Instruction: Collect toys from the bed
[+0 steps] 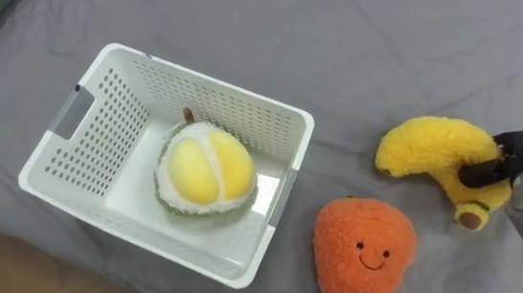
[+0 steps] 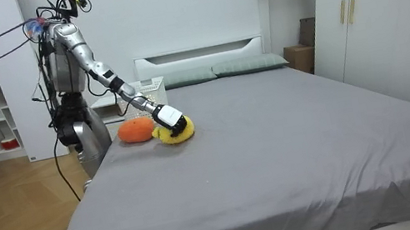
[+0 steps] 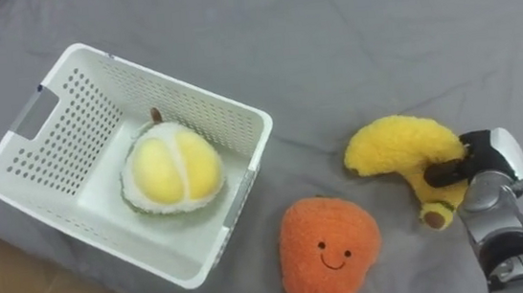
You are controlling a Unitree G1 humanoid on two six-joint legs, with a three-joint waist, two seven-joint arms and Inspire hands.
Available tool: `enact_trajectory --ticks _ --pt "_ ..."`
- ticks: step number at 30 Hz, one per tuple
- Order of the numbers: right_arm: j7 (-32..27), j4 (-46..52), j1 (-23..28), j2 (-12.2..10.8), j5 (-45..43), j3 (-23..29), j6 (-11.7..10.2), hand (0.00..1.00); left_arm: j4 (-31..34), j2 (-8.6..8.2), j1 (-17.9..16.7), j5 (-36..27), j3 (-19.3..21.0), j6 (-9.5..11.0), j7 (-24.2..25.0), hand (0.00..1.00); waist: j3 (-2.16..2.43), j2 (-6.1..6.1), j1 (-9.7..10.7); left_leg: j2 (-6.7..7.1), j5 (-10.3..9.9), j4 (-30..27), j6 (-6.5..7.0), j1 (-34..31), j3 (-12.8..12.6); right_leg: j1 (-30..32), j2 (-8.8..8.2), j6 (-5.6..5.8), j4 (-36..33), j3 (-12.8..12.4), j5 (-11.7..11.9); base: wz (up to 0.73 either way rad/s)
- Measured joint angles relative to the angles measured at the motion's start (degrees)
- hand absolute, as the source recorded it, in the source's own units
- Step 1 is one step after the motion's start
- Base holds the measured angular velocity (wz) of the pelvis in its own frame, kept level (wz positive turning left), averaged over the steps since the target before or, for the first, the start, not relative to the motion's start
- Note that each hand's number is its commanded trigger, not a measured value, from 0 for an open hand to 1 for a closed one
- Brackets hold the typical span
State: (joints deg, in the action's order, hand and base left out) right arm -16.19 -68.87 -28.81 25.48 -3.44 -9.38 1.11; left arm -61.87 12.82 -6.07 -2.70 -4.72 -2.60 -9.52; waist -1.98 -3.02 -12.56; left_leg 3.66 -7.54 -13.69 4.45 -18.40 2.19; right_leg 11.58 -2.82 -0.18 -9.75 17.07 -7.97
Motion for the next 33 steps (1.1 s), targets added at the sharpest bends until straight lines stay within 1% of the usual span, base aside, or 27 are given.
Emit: enact_trajectory --ticks 2,4,8,10,11,12,14,16,17,18,19,21,22,23,25,26,27,28,30,32,33 --pt "0.08 -0.01 0.0 0.0 0.4 -0.28 -0.21 1.0 0.33 -0.01 0.01 -0.12 0.0 0.0 -0.13 0.0 0.01 0.01 0.31 0.08 0.0 0.0 0.0 0.07 0.36 -0.21 -0.03 0.0 0.09 0.31 0.0 0.09" --pt "0.65 0.29 0.0 0.01 2.0 -0.5 -0.58 1.0 0.8 -0.02 0.02 -0.12 0.04 0.1 -0.96 0.0 0.06 0.07 1.32 0.18 0.01 0.0 0.0 0.41 0.98 -0.66 -0.05 0.02 0.05 0.52 -0.01 0.13" --pt "1.45 2.58 0.78 -0.01 3.23 -0.06 -1.26 1.0 2.26 -0.03 -0.28 -0.1 0.12 0.29 -1.75 0.0 0.09 0.11 2.16 0.18 0.02 0.39 0.01 1.84 0.91 -1.9 -0.08 0.03 0.09 0.33 -0.02 0.01" --pt "1.42 4.56 0.78 -0.02 3.09 1.15 -1.97 1.0 3.79 -0.06 -0.5 -0.04 0.13 0.98 -2.9 0.0 0.11 0.13 3.04 0.14 0.02 0.42 0.01 2.31 0.76 -2.32 -0.07 0.03 0.13 0.25 -0.02 0.0" --pt "1.42 4.71 0.81 -0.02 3.05 1.68 -2.37 1.0 4.06 -0.06 -0.5 -0.03 0.2 1.18 -3.02 0.0 0.11 0.13 3.04 0.13 0.02 0.45 0.01 2.58 0.62 -2.52 -0.08 0.03 0.15 0.21 -0.02 -0.11" --pt "1.34 5.25 1.17 0.01 2.7 2.0 -2.62 1.0 4.36 -0.07 -0.54 -0.15 0.32 1.59 -3.4 0.0 0.2 0.07 3.06 0.06 0.01 0.82 0.01 3.41 0.25 -3.06 -0.15 0.03 0.13 0.17 -0.02 -0.14" --pt "1.39 8.39 3.06 0.03 1.43 2.05 -2.61 1.0 4.63 -0.09 -0.54 -0.12 0.86 1.74 -3.74 0.0 0.44 -0.03 3.04 -0.02 0.02 1.5 0.01 4.51 -0.04 -3.72 -0.09 0.04 0.12 -0.04 -0.02 -0.14" --pt "1.63 12.68 5.41 0.02 0.21 2.01 -2.48 1.0 4.63 -0.38 -0.6 -0.05 1.64 1.73 -3.78 0.0 0.66 -0.22 3.23 -0.07 0.1 2.08 0.05 5.76 -0.67 -4.41 -0.08 0.04 0.11 -1.06 -0.02 -0.14" --pt "1.82 13.84 6.12 0.02 0.21 1.89 -2.42 1.0 4.6 -0.38 -0.66 -0.08 1.64 1.73 -3.79 0.0 0.68 -0.26 3.42 -0.07 0.1 2.15 0.05 6.16 -0.69 -4.81 -0.12 0.04 0.11 -1.12 -0.02 -0.08" --pt "2.22 16.27 7.73 -0.16 -0.34 1.69 -2.29 1.0 4.61 -0.38 -0.85 -0.07 1.6 1.73 -3.99 0.0 0.95 -0.45 3.87 -0.13 0.1 2.4 0.05 7.08 -0.89 -5.54 -0.2 0.04 0.14 -1.2 -0.03 -0.07" --pt "2.57 19.88 9.66 -0.62 -0.96 1.67 -1.99 1.0 4.62 -0.39 -1.23 -0.17 1.6 1.75 -4.27 0.0 1.52 -0.74 4.28 -0.18 0.1 2.49 0.05 7.65 -1.14 -5.97 -0.18 0.04 0.15 -1.49 -0.03 -0.08" --pt "2.77 25.13 12.03 -1.15 -1.1 1.66 -2.08 1.0 4.24 -0.53 -1.36 -0.35 1.59 1.77 -4.75 0.0 1.54 -0.83 4.64 -0.21 0.09 2.9 0.05 9.4 -1.54 -7.48 -0.17 0.05 0.3 -2.01 -0.03 -0.14" --pt "2.97 27.12 12.88 -1.24 -0.74 1.65 -2.24 1.0 4.09 -0.63 -1.39 -0.42 1.62 1.77 -4.98 0.0 1.53 -0.83 4.58 -0.2 0.09 3.25 0.05 10.83 -1.99 -8.66 -0.05 0.14 0.37 -2.9 -0.09 -0.18" --pt "3.01 27.93 13.3 -1.24 -0.5 1.66 -2.29 1.0 4.08 -0.64 -1.43 -0.41 1.72 1.82 -5.02 0.0 1.57 -0.83 4.59 -0.2 0.09 3.44 0.06 11.47 -2.13 -9.19 -0.03 0.18 0.42 -2.95 -0.12 -0.18" --pt "3.05 32.96 15.56 -1.22 -0.24 1.85 -2.26 1.0 4.12 -0.64 -1.78 -0.5 2.75 2.64 -5.25 0.0 1.8 -1.18 4.87 -0.24 0.08 4.18 0.08 13.37 -2.91 -10.6 -0.04 0.28 0.66 -3.11 -0.2 -0.15" --pt "3.05 34.67 16.24 -1.23 -0.14 1.86 -2.23 1.0 4.19 -0.64 -2.0 -0.48 2.93 2.66 -5.27 0.0 1.88 -1.26 4.76 -0.24 0.07 4.17 0.09 13.54 -3.15 -10.83 -0.03 0.28 0.84 -3.24 -0.2 -0.21" --pt "3.08 39.75 17.93 -1.22 -0.44 1.88 -1.92 1.0 4.75 -0.79 -2.87 -0.49 3.54 2.65 -5.27 0.0 2.02 -1.29 4.71 -0.26 0.06 4.18 0.1 13.76 -3.58 -10.93 0.01 0.28 0.99 -3.8 -0.2 -0.21" --pt "3.07 44.67 19.36 -1.22 -0.79 1.88 -1.91 1.0 5.18 -0.99 -3.76 -0.12 4.14 2.63 -5.27 0.0 2.05 -1.23 5.12 -0.25 0.07 4.15 0.1 13.91 -3.66 -11.02 0.06 0.27 0.97 -4.12 -0.18 -0.18" --pt "3.03 49.72 20.87 -1.38 -1.0 1.89 -2.04 1.0 5.21 -1.04 -4.26 0.01 4.38 2.6 -5.41 0.0 2.04 -1.16 6.11 -0.24 0.07 4.09 0.09 14.78 -3.52 -11.9 0.05 0.25 1.02 -3.94 -0.17 0.0" --pt "3.06 52.29 21.56 -1.79 -1.06 2.29 -2.21 1.0 5.17 -1.29 -4.93 0.02 4.61 2.6 -5.75 0.0 2.02 -1.08 6.28 -0.24 0.05 4.25 0.1 15.9 -3.59 -12.87 0.03 0.26 1.06 -4.02 -0.17 0.0" --pt "3.1 53.87 22.01 -2.45 -1.12 3.24 -2.22 1.0 5.16 -1.52 -4.99 0.13 4.93 2.59 -5.94 0.0 2.01 -1.06 6.35 -0.23 0.05 4.27 0.11 16.1 -3.59 -13.07 0.03 0.27 1.02 -4.15 -0.18 0.0"
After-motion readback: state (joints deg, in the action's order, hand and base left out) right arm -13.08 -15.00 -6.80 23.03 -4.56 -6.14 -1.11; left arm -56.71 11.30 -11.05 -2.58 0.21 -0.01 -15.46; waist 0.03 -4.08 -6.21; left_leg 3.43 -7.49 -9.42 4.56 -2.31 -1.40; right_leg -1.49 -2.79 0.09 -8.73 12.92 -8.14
